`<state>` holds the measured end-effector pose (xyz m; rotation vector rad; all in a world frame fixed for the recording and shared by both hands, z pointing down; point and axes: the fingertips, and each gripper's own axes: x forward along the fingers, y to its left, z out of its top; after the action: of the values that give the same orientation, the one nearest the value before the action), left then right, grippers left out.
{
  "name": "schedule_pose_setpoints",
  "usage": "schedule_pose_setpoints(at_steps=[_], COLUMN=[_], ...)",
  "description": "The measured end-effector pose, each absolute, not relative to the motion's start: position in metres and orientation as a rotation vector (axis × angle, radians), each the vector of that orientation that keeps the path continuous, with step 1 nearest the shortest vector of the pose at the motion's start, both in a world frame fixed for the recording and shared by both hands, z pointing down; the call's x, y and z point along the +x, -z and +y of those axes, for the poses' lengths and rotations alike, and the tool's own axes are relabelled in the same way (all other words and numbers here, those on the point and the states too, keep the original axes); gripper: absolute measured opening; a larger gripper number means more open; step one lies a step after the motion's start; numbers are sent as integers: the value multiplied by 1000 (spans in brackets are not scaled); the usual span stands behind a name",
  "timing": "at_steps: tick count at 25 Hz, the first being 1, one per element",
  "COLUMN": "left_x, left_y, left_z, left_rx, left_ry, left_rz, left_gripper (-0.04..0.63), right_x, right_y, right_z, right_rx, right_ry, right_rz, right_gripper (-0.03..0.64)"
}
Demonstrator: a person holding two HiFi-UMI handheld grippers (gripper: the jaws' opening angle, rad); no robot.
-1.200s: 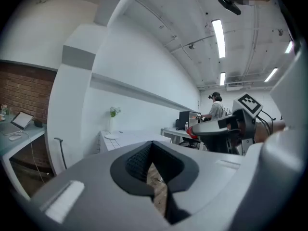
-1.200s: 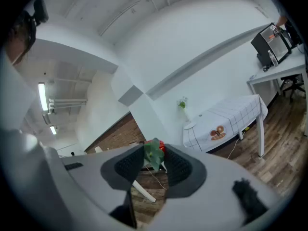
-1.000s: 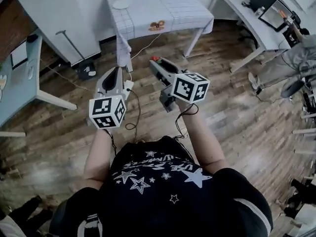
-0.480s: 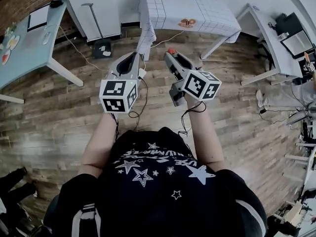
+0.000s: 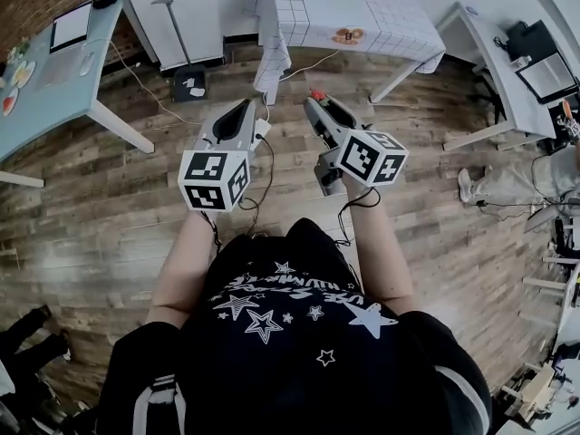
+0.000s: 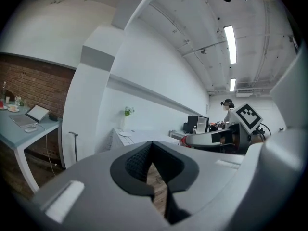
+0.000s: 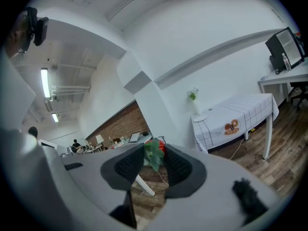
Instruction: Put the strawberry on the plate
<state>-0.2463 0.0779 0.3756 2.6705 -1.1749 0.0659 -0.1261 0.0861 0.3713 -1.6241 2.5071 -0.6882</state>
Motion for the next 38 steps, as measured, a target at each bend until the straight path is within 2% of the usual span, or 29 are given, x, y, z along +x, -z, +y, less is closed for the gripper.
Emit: schedule_pose_setpoints(at_steps=[12,26,38], left_x=[-225,-135,-66], left_y=[-390,-410,-390], left_z=[66,-31,-103], left_rx=[2686,2594,2521], left_ry=[-85,-183,-184], left_rz=[-1110,-1188,-1368], left_gripper=[8,8,8], right_x=[-93,-5,72], right_y=[-398,-409,-396], right_z=[82,-32,-126], right_rx=[-1667,-1558,-1390], right_ry=[757,821,816], right_rz=[2460,2525,2623], right_gripper=[140,140,140])
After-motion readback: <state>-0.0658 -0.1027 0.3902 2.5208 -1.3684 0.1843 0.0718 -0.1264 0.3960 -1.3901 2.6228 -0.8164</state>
